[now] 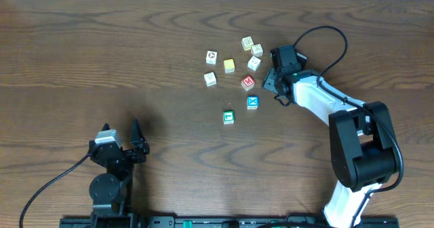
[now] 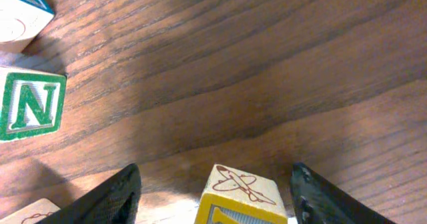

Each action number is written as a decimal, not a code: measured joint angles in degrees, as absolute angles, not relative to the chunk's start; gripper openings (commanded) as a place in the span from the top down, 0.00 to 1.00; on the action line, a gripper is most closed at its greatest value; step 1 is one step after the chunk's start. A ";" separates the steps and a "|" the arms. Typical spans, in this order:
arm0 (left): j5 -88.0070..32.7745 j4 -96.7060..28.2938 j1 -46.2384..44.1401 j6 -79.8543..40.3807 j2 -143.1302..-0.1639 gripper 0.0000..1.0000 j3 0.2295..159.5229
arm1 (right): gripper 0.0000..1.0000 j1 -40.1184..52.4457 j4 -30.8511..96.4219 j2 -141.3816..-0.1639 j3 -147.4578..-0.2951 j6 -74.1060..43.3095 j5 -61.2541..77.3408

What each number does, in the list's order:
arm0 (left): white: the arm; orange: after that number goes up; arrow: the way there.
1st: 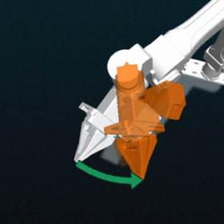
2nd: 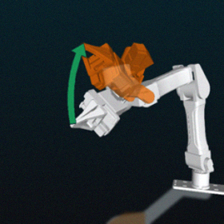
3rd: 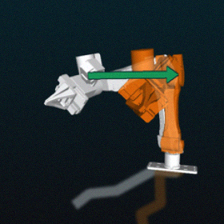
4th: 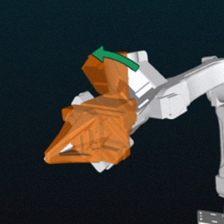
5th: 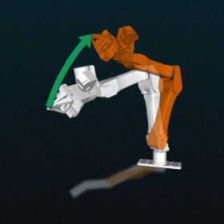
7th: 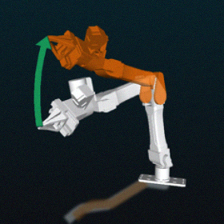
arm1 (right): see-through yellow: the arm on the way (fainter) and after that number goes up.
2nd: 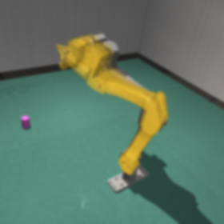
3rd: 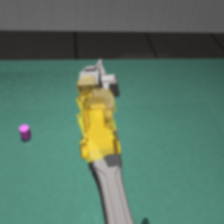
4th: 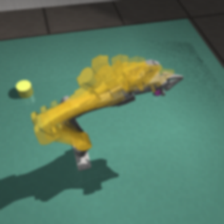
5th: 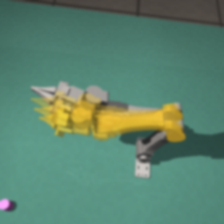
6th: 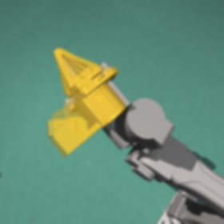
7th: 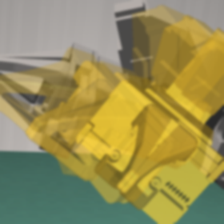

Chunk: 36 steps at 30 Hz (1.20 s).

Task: Lift 4 blocks
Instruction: 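Lower the open right gripper around the yellow W block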

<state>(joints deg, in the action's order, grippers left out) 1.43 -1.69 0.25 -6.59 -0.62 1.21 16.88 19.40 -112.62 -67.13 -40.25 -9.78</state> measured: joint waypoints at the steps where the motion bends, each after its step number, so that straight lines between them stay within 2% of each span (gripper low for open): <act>1: 1.43 -1.72 0.25 -6.59 -0.62 0.25 1.21 | 0.43 17.02 19.42 -112.64 -67.13 -39.62 -9.87; 5: 1.43 -1.69 0.25 -6.59 -0.62 0.25 1.21 | 0.57 17.06 19.40 -112.88 -67.13 -37.19 -9.93; 12: 1.43 -1.69 0.25 -6.59 -0.62 0.25 1.21 | 0.66 17.08 19.35 -112.99 -67.13 -32.29 -9.63; 18: 1.43 -1.69 0.25 -6.59 -0.62 0.25 1.21 | 0.60 17.08 18.94 -113.10 -67.13 -25.98 -8.86; 19: 1.43 -1.69 0.25 -6.59 -0.62 0.25 1.21 | 0.56 17.08 18.94 -113.10 -67.13 -24.56 -8.60; 21: 1.45 -1.69 0.25 -6.59 -0.62 0.25 1.21 | 0.42 17.08 18.79 -113.10 -67.13 -21.89 -7.92; 23: 1.43 -1.72 0.25 -6.59 -0.62 0.25 1.21 | 0.37 17.08 18.65 -113.10 -67.13 -19.44 -7.07; 28: 1.43 -1.69 0.25 -6.59 -0.62 0.25 1.21 | 0.36 17.08 18.61 -113.10 -67.13 -16.67 -6.22; 32: 1.45 -1.69 0.25 -6.59 -0.62 0.25 1.21 | 0.53 17.08 19.03 -113.10 -67.13 -15.97 -6.02; 36: 1.45 -1.72 0.25 -6.59 -0.62 0.25 1.21 | 0.62 17.08 19.55 -112.95 -67.13 -15.94 -5.72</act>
<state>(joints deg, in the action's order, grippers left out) 1.45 -1.72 0.25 -6.59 -0.62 1.21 17.08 19.55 -112.95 -67.13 -15.94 -5.72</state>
